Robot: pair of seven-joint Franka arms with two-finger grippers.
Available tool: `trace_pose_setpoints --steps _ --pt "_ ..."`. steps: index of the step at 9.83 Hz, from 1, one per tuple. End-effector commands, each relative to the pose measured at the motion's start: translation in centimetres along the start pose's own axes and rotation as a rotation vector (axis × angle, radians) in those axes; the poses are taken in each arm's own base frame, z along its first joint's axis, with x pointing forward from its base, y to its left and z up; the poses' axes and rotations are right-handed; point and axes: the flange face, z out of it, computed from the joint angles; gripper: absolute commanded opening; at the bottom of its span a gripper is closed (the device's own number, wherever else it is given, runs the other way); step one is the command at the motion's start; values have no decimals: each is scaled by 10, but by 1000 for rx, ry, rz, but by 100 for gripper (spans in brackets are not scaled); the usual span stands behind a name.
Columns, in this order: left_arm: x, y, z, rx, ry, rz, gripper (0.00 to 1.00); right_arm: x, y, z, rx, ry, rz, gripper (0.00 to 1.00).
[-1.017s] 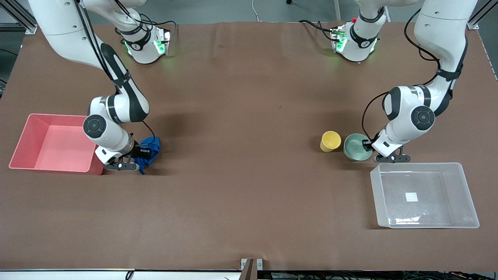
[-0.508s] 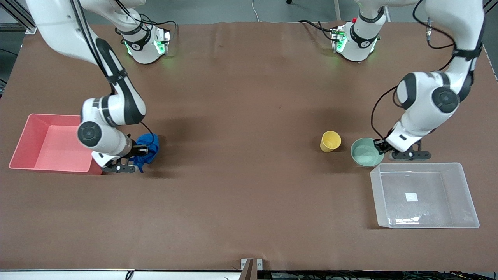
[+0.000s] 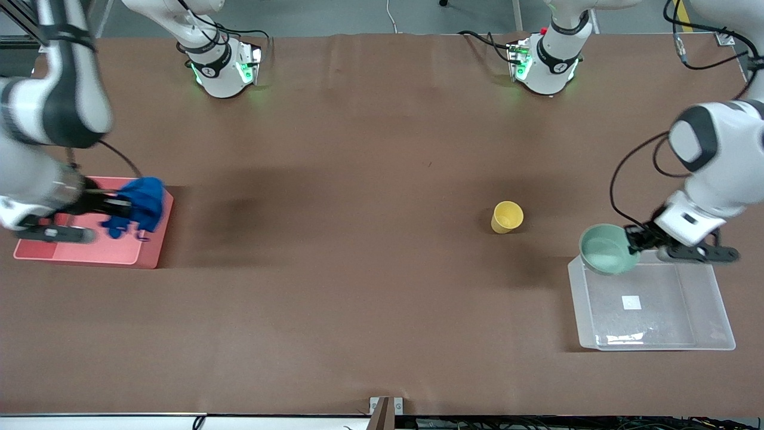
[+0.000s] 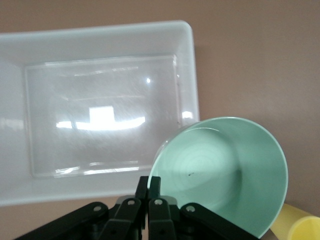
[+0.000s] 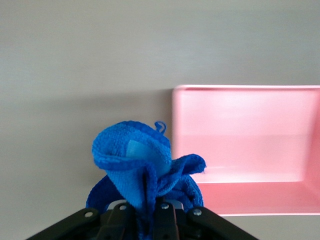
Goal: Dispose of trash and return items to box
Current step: 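Lower the cloth into the pink bin while the left gripper lowers the bowl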
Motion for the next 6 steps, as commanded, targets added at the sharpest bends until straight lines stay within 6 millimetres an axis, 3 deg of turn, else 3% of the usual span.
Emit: trace_pose_setpoints --steps 1,2,3,5,6 --pt "44 -49 60 -11 -55 54 0 -7 75 56 -1 12 -35 2" --pt "45 -58 91 -13 -82 71 0 -10 97 85 -3 21 -60 2" --pt "57 -70 107 -1 -73 81 0 -19 114 118 7 4 -80 4" --pt "53 -79 148 16 -100 78 1 -24 113 167 25 -35 -87 9" --pt "51 -82 161 26 -92 73 4 -17 108 178 17 -15 -98 16"
